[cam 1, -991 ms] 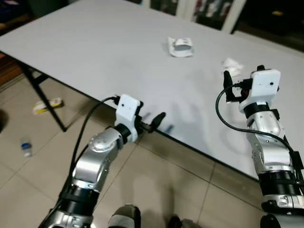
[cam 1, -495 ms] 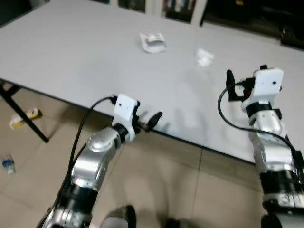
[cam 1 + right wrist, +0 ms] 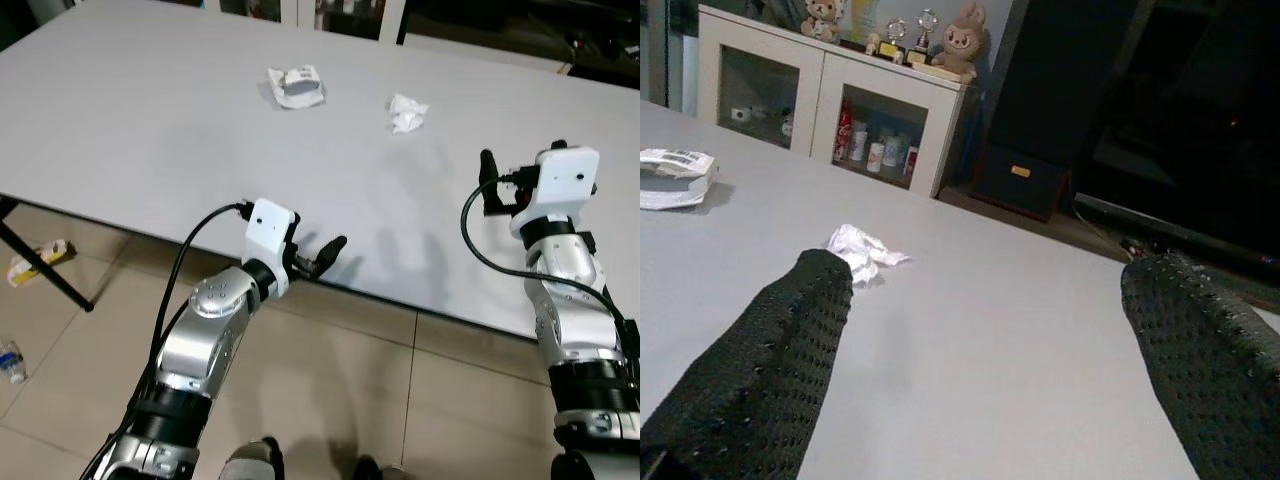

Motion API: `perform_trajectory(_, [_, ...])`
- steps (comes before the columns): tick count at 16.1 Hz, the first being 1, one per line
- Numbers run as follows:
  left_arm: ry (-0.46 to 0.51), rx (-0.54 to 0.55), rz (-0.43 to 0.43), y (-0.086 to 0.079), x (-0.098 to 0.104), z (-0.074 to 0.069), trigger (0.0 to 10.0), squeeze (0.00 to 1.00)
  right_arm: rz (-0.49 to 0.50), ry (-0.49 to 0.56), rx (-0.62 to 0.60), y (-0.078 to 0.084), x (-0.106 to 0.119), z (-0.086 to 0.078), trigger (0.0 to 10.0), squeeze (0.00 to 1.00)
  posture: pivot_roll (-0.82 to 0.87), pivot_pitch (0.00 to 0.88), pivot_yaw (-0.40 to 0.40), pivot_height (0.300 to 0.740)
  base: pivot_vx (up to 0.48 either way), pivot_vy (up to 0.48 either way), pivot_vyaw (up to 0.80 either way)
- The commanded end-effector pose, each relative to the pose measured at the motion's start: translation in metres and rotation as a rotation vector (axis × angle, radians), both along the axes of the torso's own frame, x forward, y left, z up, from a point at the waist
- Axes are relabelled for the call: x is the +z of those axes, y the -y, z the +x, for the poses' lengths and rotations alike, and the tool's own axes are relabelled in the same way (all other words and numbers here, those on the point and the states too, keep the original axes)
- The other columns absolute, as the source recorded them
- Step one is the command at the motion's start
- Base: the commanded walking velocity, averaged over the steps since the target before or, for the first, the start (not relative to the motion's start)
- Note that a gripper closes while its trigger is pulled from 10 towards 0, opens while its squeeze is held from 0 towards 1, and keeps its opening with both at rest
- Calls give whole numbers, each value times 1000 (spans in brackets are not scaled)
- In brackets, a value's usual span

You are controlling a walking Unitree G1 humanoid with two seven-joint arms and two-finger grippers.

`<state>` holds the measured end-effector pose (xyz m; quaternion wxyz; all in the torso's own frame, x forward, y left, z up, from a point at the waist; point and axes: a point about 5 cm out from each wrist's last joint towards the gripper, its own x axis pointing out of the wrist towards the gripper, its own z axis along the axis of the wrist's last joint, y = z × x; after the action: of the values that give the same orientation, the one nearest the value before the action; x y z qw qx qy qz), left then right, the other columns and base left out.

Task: Picking trash to rubbish bin

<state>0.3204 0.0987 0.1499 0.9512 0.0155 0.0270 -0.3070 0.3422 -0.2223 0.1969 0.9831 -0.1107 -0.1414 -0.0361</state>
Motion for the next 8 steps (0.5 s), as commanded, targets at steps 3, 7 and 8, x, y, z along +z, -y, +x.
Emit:
perform_trajectory(3, [13, 2, 9, -1, 3, 3, 10000, 0, -5, 25, -4, -2, 9, 1, 10000, 0, 272, 193, -47, 740, 466, 0, 0])
perform_trajectory(7, [21, -1, 12, 0, 4, 5, 10000, 0, -10, 37, 12, -8, 12, 3, 10000, 0, 273, 191, -44, 740, 465, 0, 0])
perform_trajectory(8, [23, -1, 13, -1, 5, 5, 10000, 0, -10, 37, 13, -8, 13, 3, 10000, 0, 274, 191, -43, 740, 465, 0, 0])
